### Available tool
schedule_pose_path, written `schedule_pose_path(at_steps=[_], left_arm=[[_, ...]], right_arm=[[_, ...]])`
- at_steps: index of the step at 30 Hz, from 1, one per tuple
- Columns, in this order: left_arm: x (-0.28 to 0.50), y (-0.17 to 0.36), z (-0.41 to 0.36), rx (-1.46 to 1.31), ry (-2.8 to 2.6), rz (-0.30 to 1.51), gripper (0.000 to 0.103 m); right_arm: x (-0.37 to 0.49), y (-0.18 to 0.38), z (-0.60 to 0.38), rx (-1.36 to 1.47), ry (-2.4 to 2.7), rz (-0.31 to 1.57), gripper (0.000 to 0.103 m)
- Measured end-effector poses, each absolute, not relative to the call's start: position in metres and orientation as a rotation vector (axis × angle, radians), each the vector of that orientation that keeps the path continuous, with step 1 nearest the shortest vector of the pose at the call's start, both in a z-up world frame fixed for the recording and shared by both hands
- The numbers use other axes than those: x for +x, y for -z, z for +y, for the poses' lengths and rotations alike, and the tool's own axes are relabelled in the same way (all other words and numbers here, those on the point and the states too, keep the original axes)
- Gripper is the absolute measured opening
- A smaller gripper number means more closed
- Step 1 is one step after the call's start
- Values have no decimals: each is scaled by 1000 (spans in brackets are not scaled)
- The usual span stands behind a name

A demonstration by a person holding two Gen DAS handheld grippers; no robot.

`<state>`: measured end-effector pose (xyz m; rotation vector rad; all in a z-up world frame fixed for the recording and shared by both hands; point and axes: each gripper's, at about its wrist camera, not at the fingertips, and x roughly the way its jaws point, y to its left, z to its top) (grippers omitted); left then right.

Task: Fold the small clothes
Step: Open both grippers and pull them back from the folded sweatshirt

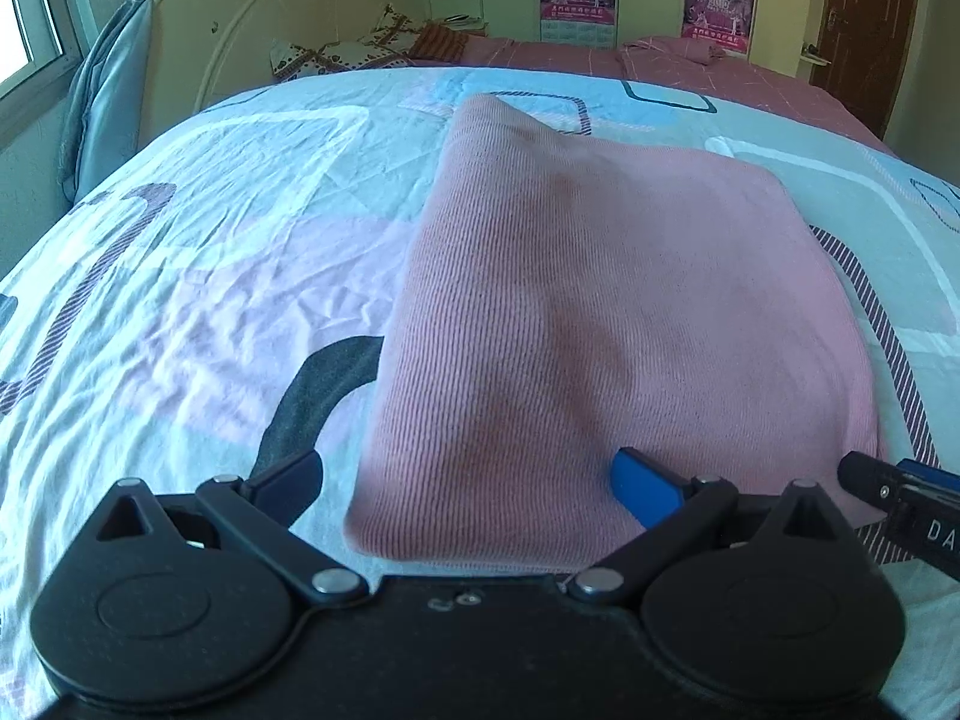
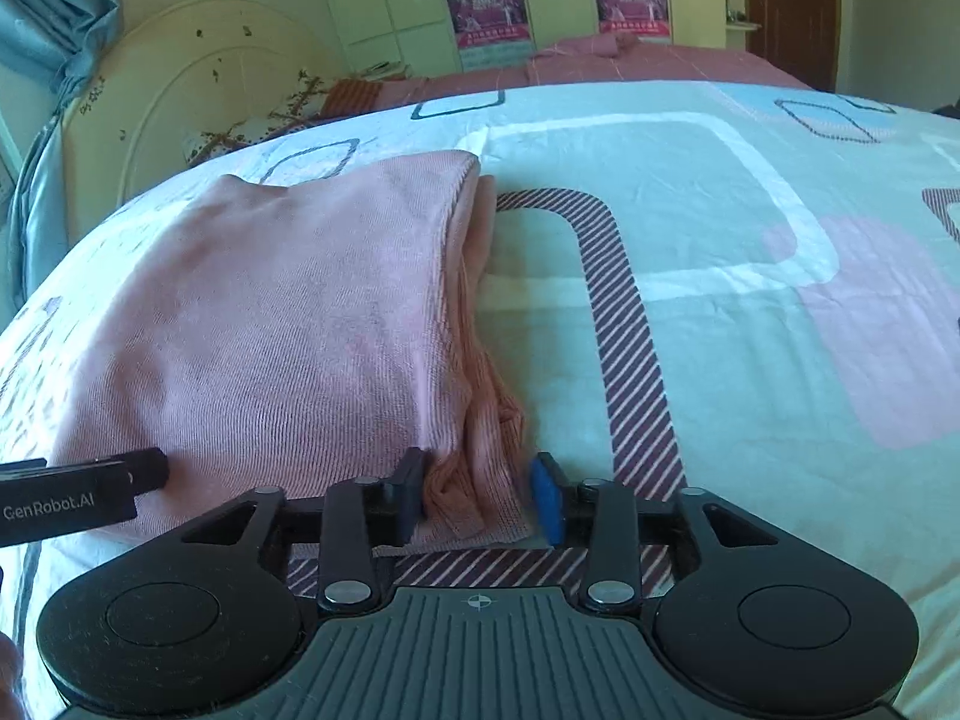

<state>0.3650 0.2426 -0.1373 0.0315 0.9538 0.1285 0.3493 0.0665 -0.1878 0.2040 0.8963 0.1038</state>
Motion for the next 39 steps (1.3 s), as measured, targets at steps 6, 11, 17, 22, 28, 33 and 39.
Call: schedule_pose_path(at_steps=[6,11,17,22,28,33,39], left_arm=[[345,120,240,15,-120,945,96],[301,90,232,30,-101,882,96],[239,58,227,34,-88,848,98],[194,38,228,33,-103,825,98],[148,18,231,26,-126,787,100],[119,1,230,49,-141,738,102],[93,-16,230,24,-143,709,102]], right_arm=[[324,172,58,214,-112,892,62],[286,147,50,223,-181,862,86],[229,111,46,207,-263,811,99],[179,83,44,177,-297,751,102],[133,57,48,105,-323,689,102],[102,37,46,52,-253,575,102],[74,21,49,11,-232,464,103]])
